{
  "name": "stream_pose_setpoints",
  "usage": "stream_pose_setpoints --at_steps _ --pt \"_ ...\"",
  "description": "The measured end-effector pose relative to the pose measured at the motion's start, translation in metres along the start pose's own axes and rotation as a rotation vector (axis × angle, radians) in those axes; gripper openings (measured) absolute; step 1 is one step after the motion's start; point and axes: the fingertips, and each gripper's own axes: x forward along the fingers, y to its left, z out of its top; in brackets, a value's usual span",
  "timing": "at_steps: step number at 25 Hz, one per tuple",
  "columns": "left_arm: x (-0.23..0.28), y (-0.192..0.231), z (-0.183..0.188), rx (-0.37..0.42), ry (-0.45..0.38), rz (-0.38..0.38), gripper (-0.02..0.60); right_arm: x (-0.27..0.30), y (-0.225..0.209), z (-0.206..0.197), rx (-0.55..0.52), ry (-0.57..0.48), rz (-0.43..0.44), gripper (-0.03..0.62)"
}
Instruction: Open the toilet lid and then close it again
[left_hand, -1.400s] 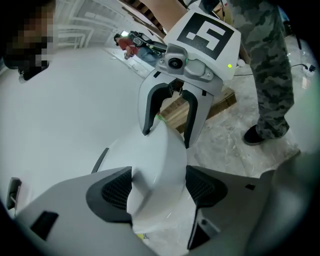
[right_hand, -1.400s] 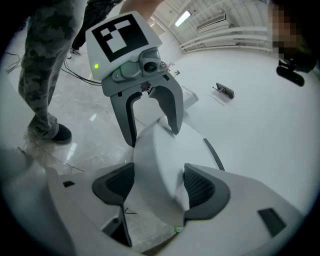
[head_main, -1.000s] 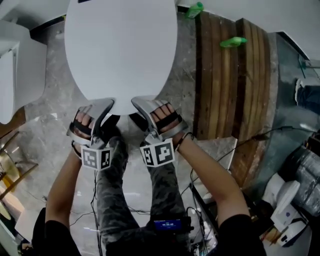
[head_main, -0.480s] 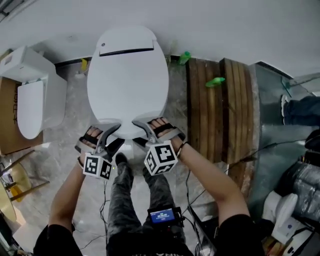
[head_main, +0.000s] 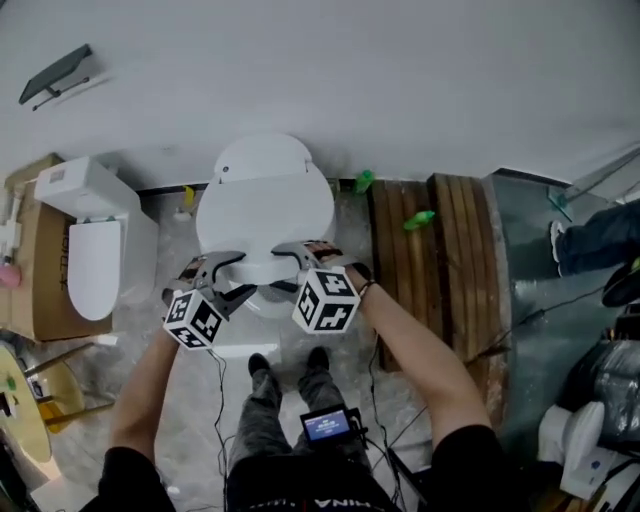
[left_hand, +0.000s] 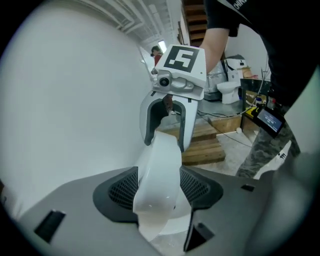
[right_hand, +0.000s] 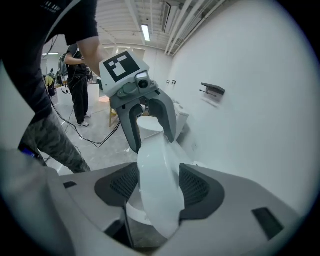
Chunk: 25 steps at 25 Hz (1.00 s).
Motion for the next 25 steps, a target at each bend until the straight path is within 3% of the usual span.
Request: stream_pose_setpoints --at_steps 12,21,25 --pt "-0.021 0.085 0.032 -0.136 -0.005 -0.087 0.265 -0.022 -0.079 0.037 0.128 0.052 0.101 0.270" --pt "-0.021 0.113 0.044 -0.174 0.059 -0.120 0.265 -0.034 -0.105 0.053 0.177 -0.004 0.175 0.270" --pt "-0.026 0.128 0.044 -0.190 0.035 -0.108 0.265 -0.032 -0.118 0.057 0.177 -0.008 0.184 0.270"
